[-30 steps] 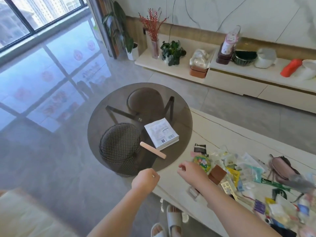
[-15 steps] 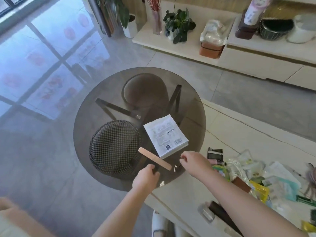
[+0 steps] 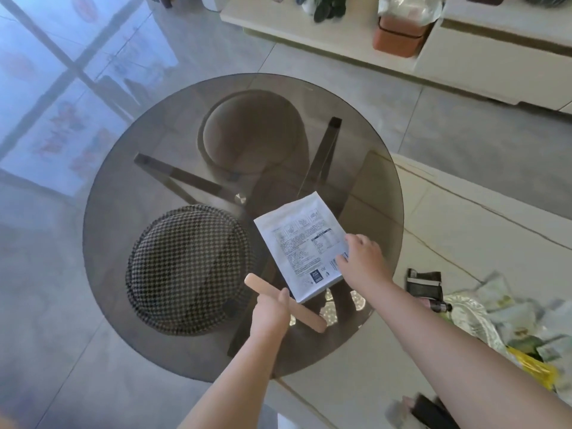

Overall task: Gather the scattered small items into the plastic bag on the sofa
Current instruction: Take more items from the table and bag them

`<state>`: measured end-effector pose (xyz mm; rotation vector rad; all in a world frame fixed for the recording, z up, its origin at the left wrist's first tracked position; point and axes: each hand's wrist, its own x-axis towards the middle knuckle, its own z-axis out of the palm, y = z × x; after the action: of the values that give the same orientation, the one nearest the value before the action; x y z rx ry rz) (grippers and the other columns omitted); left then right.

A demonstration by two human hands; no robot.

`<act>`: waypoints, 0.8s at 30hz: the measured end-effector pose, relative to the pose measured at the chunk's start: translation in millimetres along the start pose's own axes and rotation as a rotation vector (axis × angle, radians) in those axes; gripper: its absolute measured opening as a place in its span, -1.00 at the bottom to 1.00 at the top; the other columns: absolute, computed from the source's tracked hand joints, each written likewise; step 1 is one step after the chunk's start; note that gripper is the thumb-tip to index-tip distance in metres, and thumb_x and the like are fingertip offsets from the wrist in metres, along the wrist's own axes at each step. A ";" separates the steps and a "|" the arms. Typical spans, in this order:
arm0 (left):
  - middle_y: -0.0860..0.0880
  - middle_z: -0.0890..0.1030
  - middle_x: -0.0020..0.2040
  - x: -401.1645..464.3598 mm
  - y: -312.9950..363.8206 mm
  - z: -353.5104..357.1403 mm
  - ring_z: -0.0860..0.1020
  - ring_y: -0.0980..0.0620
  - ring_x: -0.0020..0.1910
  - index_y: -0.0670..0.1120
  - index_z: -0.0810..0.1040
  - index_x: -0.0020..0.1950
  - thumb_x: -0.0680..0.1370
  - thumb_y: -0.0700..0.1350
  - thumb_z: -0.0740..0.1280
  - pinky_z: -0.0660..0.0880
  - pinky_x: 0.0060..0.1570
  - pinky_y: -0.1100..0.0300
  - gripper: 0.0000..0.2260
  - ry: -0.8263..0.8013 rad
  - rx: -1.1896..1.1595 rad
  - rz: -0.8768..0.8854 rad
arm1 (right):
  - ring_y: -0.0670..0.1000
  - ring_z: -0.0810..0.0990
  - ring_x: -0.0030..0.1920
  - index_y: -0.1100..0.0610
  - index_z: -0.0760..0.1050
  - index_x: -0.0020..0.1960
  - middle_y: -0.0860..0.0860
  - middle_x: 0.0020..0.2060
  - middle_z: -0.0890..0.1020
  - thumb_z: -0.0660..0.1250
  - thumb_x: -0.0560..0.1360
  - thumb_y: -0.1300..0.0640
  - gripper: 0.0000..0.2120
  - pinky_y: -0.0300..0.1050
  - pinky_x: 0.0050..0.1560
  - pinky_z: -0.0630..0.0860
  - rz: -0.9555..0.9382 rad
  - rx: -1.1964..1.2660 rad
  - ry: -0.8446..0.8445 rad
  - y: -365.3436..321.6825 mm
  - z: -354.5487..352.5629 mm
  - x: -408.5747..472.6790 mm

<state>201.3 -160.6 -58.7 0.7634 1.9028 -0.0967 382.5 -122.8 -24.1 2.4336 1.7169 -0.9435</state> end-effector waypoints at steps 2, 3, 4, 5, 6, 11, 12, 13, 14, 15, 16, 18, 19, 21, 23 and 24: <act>-0.11 0.58 0.02 9.7 3.2 1.6 0.63 -0.10 -0.10 -0.15 0.32 0.26 0.55 0.12 0.21 0.60 0.00 -0.03 -0.58 0.047 -0.081 -0.053 | 0.11 0.42 0.19 0.15 0.29 0.32 0.07 0.25 0.43 0.16 0.56 0.10 -0.65 -0.03 0.09 0.44 0.008 0.010 -0.016 0.0 6.8 9.1; -0.11 0.57 0.02 13.9 3.8 1.8 0.63 -0.10 -0.12 -0.16 0.30 0.24 0.54 0.11 0.25 0.60 -0.02 -0.03 -0.57 0.065 -0.108 -0.069 | 0.12 0.44 0.17 0.15 0.27 0.33 0.07 0.25 0.44 0.17 0.56 0.09 -0.63 -0.03 0.06 0.44 0.013 0.009 -0.022 0.2 10.6 12.2; -0.11 0.57 0.01 17.5 3.6 1.7 0.63 -0.11 -0.12 -0.15 0.29 0.20 0.52 0.10 0.28 0.61 -0.04 -0.04 -0.58 0.077 -0.129 -0.072 | 0.12 0.46 0.16 0.15 0.25 0.34 0.08 0.24 0.45 0.17 0.56 0.08 -0.62 -0.02 0.05 0.44 0.020 0.000 -0.024 0.5 14.4 14.7; -0.11 0.57 -0.01 20.7 2.7 1.6 0.63 -0.11 -0.13 -0.15 0.29 0.17 0.51 0.09 0.31 0.61 -0.05 -0.04 -0.59 0.080 -0.140 -0.068 | 0.13 0.46 0.15 0.15 0.24 0.34 0.08 0.24 0.45 0.17 0.56 0.07 -0.61 -0.02 0.05 0.44 0.027 -0.013 -0.021 1.1 17.8 16.4; -0.09 0.58 -0.04 23.0 1.1 1.3 0.64 -0.10 -0.15 -0.14 0.30 0.13 0.50 0.08 0.33 0.62 -0.08 -0.04 -0.61 0.075 -0.135 -0.060 | 0.13 0.47 0.15 0.15 0.24 0.35 0.08 0.23 0.46 0.17 0.56 0.06 -0.60 -0.01 0.06 0.44 0.036 -0.022 -0.018 1.7 20.9 17.3; -0.04 0.63 -0.20 29.3 -8.4 -1.1 0.63 0.01 -0.29 -0.08 0.47 0.00 0.49 0.03 0.34 0.65 -0.25 0.07 -0.78 0.014 -0.101 0.028 | 0.10 0.46 0.17 0.11 0.25 0.34 0.06 0.25 0.44 0.24 0.55 0.03 -0.59 0.00 0.07 0.46 0.079 -0.039 0.009 9.8 30.8 19.8; -0.05 0.63 -0.19 29.7 -9.5 -2.1 0.63 0.02 -0.29 -0.09 0.49 0.00 0.50 0.01 0.34 0.63 -0.28 0.10 -0.80 0.007 -0.124 0.032 | 0.09 0.46 0.16 0.11 0.26 0.34 0.06 0.24 0.44 0.27 0.54 0.02 -0.57 -0.02 0.06 0.46 0.083 -0.044 0.020 11.4 31.8 20.1; -0.06 0.64 -0.16 29.8 -10.2 -3.0 0.63 0.02 -0.26 -0.11 0.50 0.02 0.51 -0.02 0.34 0.62 -0.28 0.12 -0.80 0.003 -0.149 0.032 | 0.09 0.47 0.15 0.11 0.27 0.33 0.07 0.23 0.44 0.29 0.53 0.02 -0.56 -0.03 0.05 0.47 0.095 -0.035 0.032 12.0 32.6 20.2; -0.07 0.63 -0.12 29.6 -10.6 -3.8 0.63 0.01 -0.23 -0.12 0.49 0.05 0.52 -0.04 0.34 0.62 -0.23 0.13 -0.81 0.003 -0.175 0.029 | 0.09 0.47 0.14 0.11 0.28 0.32 0.08 0.20 0.44 0.32 0.51 0.03 -0.56 -0.04 0.05 0.47 0.117 -0.015 0.042 11.8 32.9 20.3; -0.08 0.62 -0.08 29.1 -10.9 -4.5 0.63 -0.01 -0.17 -0.13 0.48 0.08 0.53 -0.07 0.32 0.62 -0.15 0.10 -0.81 0.005 -0.202 0.025 | 0.09 0.47 0.13 0.12 0.30 0.29 0.09 0.18 0.44 0.34 0.50 0.05 -0.57 -0.04 0.05 0.48 0.152 0.010 0.048 10.9 32.9 20.5; -0.08 0.61 -0.05 28.2 -11.0 -5.2 0.61 -0.03 -0.11 -0.13 0.45 0.10 0.54 -0.08 0.30 0.61 -0.06 0.05 -0.81 0.005 -0.228 0.020 | 0.10 0.48 0.12 0.13 0.32 0.27 0.09 0.16 0.45 0.35 0.49 0.08 -0.59 -0.02 0.06 0.49 0.197 0.036 0.048 9.9 32.4 20.4; -0.08 0.57 -0.01 24.6 -10.4 -6.4 0.59 -0.07 -0.03 -0.11 0.41 0.14 0.55 -0.11 0.26 0.57 0.06 -0.02 -0.81 -0.012 -0.287 0.009 | 0.12 0.51 0.09 0.15 0.38 0.21 0.09 0.11 0.47 0.33 0.49 0.13 -0.68 0.05 0.10 0.51 0.286 0.102 0.016 9.5 30.7 19.5; -0.08 0.56 0.00 22.2 -9.5 -7.7 0.57 -0.08 -0.01 -0.09 0.39 0.16 0.55 -0.11 0.24 0.56 0.09 -0.05 -0.81 -0.024 -0.321 0.001 | 0.13 0.53 0.06 0.15 0.40 0.16 0.09 0.09 0.49 0.31 0.49 0.14 -0.73 0.08 0.10 0.52 0.308 0.151 -0.012 10.1 30.1 17.8; -0.08 0.54 0.03 16.8 -6.6 -11.9 0.56 -0.09 0.02 -0.06 0.37 0.21 0.57 -0.10 0.20 0.55 0.12 -0.08 -0.78 -0.040 -0.376 -0.010 | 0.12 0.55 0.02 0.13 0.43 0.06 0.08 0.03 0.54 0.28 0.51 0.16 -0.86 0.06 0.02 0.56 0.312 0.277 -0.022 12.4 29.3 12.2; -0.09 0.53 0.07 11.8 -3.7 -16.7 0.55 -0.10 0.06 -0.05 0.35 0.28 0.60 -0.09 0.18 0.53 0.14 -0.10 -0.74 -0.054 -0.403 0.000 | 0.11 0.58 -0.02 0.13 0.41 -0.03 0.08 -0.02 0.57 0.27 0.52 0.17 -0.94 -0.03 -0.14 0.57 0.310 0.414 0.010 15.0 25.1 4.4; -0.09 0.53 0.09 9.1 -2.5 -18.8 0.55 -0.10 0.07 -0.04 0.34 0.32 0.61 -0.09 0.17 0.53 0.14 -0.11 -0.72 -0.058 -0.404 0.011 | 0.09 0.59 -0.05 0.14 0.39 -0.05 0.09 -0.02 0.56 0.27 0.53 0.17 -0.94 -0.08 -0.23 0.55 0.310 0.473 0.006 16.1 22.1 0.4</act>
<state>182.6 -151.0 -58.4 0.4901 1.7848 0.2636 386.2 -136.4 -47.5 2.8629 1.1590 -1.4213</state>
